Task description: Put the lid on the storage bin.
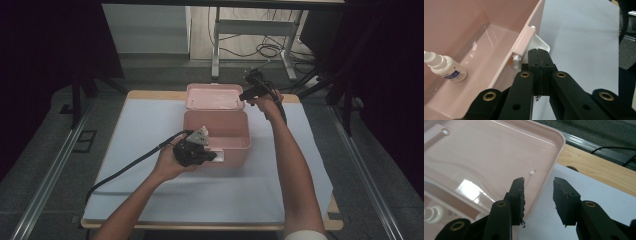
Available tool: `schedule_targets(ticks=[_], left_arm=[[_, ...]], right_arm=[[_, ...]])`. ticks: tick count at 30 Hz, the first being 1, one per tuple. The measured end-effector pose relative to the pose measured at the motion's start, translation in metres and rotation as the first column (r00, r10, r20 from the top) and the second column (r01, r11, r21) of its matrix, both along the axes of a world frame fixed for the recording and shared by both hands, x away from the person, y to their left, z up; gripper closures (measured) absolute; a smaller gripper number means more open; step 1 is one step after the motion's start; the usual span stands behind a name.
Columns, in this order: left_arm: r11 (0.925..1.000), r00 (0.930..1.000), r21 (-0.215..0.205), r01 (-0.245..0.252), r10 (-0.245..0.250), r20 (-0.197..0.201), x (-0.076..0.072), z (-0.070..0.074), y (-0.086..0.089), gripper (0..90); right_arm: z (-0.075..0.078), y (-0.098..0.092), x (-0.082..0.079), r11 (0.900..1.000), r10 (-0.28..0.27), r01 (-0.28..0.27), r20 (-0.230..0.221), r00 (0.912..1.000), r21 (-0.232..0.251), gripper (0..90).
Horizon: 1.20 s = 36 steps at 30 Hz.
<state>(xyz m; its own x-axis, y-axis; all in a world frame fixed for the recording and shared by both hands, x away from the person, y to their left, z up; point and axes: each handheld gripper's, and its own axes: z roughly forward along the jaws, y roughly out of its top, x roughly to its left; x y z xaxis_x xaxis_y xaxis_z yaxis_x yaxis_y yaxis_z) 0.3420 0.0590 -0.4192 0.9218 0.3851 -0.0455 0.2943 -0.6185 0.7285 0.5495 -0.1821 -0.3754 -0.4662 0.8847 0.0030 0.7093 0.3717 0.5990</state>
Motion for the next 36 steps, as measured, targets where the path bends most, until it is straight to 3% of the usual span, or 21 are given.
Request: schedule_targets(ticks=[15, 23, 36], left_arm=[[1.0, 1.0, 0.0, -0.006, 0.006, -0.006, 0.001, 0.0, -0.001, 90.0], [0.9991, 0.9997, 0.042, -0.011, 0.01, 0.024, -0.001, 0.002, -0.007, 90.0], [0.9994, 0.9999, 0.033, -0.011, 0.011, 0.007, 0.001, 0.002, -0.006, 90.0]], right_arm=[[-0.021, 0.001, 0.04, 0.997, -0.079, 0.079, -0.039, 0.9961, 0.005, 66.4], [-0.026, 0.007, 0.049, 0.995, -0.095, 0.096, -0.052, 0.9942, 0.017, 69.6], [-0.04, 0.009, 0.058, 0.988, -0.15, 0.154, -0.12, 0.9813, 0.023, 78.7]])
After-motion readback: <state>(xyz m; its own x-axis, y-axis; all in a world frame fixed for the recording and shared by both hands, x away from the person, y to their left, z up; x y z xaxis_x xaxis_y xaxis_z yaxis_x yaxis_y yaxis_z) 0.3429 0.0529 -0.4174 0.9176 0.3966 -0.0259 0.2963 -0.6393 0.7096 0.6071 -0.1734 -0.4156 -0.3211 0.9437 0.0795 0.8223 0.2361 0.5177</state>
